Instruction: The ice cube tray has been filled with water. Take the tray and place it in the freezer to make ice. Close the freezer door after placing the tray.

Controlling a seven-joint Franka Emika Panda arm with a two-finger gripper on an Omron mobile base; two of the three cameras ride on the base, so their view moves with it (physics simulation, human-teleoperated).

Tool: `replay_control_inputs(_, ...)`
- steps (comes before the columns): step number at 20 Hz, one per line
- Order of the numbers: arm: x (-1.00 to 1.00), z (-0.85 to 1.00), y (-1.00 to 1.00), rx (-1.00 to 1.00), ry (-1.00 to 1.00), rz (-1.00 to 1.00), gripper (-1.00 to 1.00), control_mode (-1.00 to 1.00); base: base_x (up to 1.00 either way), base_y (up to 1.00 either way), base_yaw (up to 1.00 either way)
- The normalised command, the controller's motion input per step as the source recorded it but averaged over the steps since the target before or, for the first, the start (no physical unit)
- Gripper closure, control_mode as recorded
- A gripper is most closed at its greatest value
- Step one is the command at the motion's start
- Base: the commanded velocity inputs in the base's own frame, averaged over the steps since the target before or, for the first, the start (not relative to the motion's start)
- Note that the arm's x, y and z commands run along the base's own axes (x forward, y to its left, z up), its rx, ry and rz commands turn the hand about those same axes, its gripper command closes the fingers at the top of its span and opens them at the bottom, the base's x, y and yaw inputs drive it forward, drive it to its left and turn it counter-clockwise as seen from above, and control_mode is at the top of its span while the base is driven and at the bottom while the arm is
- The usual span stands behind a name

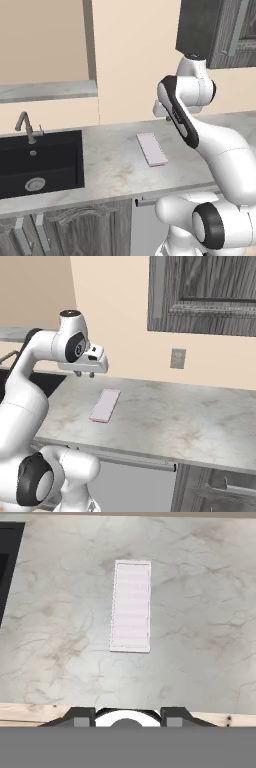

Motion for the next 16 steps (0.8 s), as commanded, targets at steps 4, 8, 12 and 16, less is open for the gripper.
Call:
replay_control_inputs(4, -0.21, -0.04, -0.07, 0.00, -0.12, 0.00, -1.00, -1.00, 0.00, 0.00, 0.00)
replay_control_inputs(8, -0.41, -0.36, -0.39, 0.08, -0.18, -0.01, -1.00, -1.00, 0.00, 0.00, 0.00)
replay_control_inputs(12, -0.27, -0.43, -0.44, 0.19, -0.18, -0.01, -1.00, -1.00, 0.00, 0.00, 0.00)
replay_control_inputs(16, -0.02, -0.46, -0.29, 0.24, -0.08, 0.00, -1.00, -1.00, 0.00, 0.00, 0.00)
